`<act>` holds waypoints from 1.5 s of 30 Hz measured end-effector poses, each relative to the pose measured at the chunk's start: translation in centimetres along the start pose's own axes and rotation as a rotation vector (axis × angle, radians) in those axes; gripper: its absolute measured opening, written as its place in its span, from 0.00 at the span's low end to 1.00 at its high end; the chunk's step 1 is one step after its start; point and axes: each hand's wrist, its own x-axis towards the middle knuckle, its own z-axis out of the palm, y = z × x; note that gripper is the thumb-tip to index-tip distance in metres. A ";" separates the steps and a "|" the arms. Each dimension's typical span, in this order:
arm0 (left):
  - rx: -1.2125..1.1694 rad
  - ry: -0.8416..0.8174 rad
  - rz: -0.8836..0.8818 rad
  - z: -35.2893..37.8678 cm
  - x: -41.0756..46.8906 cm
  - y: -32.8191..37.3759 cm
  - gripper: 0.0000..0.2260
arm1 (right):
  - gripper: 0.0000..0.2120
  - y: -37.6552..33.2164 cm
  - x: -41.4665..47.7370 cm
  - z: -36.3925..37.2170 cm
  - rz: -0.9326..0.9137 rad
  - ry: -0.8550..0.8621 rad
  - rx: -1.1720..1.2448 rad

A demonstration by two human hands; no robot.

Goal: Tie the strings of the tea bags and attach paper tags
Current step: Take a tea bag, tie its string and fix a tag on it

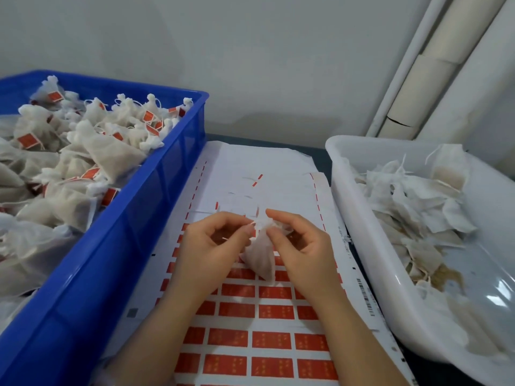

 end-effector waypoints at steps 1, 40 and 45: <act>-0.031 0.012 -0.016 0.0 0.0 0.1 0.04 | 0.14 -0.1 -0.1 0.0 -0.018 -0.007 -0.023; -0.703 -0.071 -0.049 -0.6 0.4 0.8 0.07 | 0.08 -1.7 -1.1 1.7 -0.207 -0.062 -0.066; -0.633 0.005 -0.109 -0.4 0.4 0.2 0.06 | 0.02 -2.0 -1.1 1.5 -0.216 -0.047 -0.117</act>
